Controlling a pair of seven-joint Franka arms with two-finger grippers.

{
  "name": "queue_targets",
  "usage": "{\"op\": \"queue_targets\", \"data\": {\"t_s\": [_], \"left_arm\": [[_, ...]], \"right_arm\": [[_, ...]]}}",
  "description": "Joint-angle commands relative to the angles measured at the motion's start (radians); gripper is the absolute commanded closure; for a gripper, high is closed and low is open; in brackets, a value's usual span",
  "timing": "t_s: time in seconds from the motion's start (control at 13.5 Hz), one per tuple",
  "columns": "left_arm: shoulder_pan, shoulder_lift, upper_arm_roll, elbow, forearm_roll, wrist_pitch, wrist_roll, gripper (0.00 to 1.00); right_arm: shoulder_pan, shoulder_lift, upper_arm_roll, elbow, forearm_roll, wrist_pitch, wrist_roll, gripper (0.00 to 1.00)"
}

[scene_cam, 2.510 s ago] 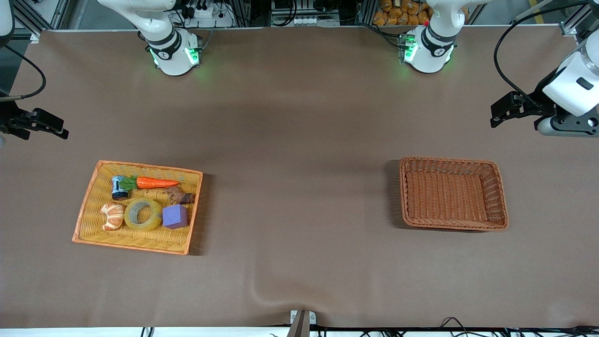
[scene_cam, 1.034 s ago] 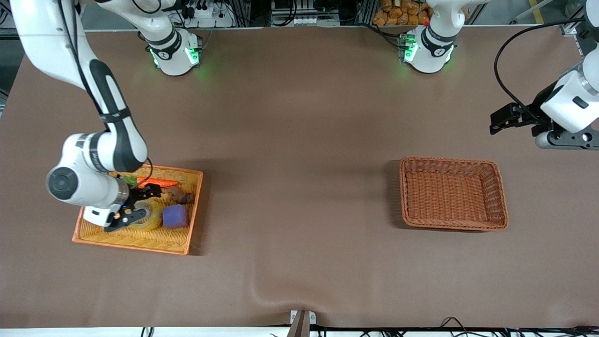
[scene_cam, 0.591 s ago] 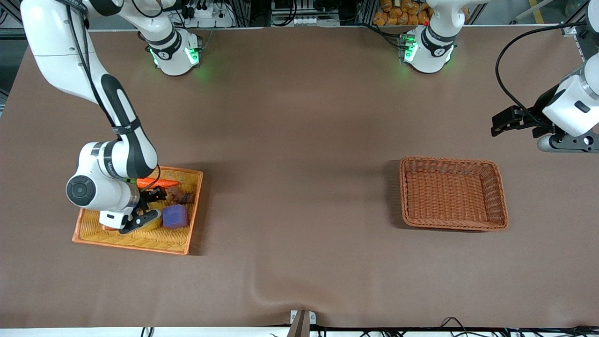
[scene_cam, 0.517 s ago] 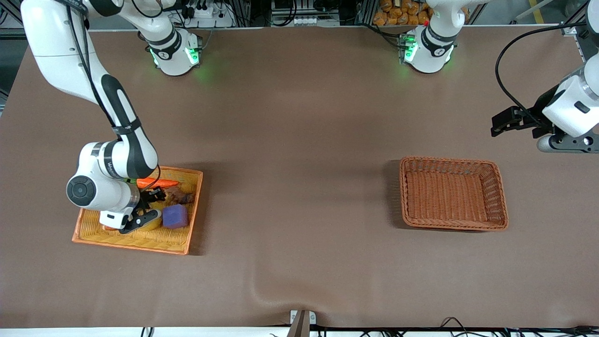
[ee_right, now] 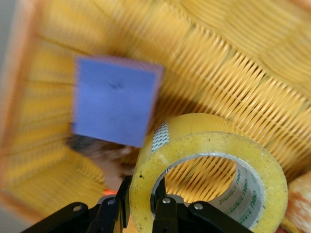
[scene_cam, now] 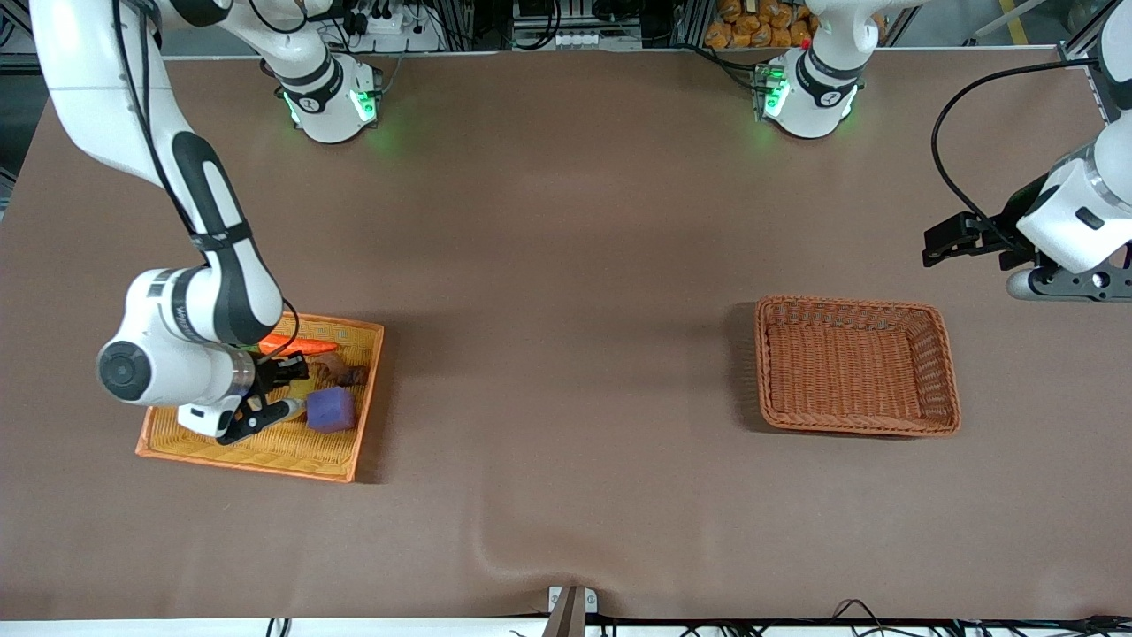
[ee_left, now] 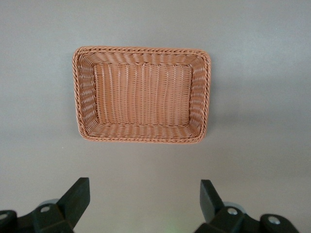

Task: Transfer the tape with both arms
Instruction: 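Lift the tape roll and carry it to the table middle with the right gripper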

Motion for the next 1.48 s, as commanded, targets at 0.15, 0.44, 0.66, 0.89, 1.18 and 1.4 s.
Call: {"op": "queue_targets", "data": {"t_s": [0.15,0.44,0.66,0.89,1.18,1.4], "left_arm": [[0.003,-0.004,-0.007,-0.011,0.015,0.021,-0.006,0.0],[0.003,0.0,-0.007,-0.011,0.015,0.022,-0.004,0.0],[0.006,-0.003,-0.007,-0.011,0.015,0.022,0.0,0.0],[0.008,-0.004,-0.007,-0.011,0.015,0.022,0.003,0.0],[0.012,-0.008,-0.007,-0.012,0.015,0.021,0.003,0.0],[0.015,-0.012,-0.006,-0.014,0.014,0.011,0.005,0.0]], "right_arm": [[0.121,-0.054,0.014,0.212,0.015,-0.187,0.143,1.0],[0.371,-0.02,0.013,0.267,0.01,-0.128,0.533,1.0],[0.541,0.058,0.014,0.274,0.012,0.12,0.797,1.0],[0.675,0.224,0.014,0.339,0.012,0.332,1.02,1.0],[0.732,0.408,0.013,0.464,0.01,0.36,1.04,1.0],[0.709,0.367,0.013,0.464,0.01,0.318,1.079,0.11]]}}
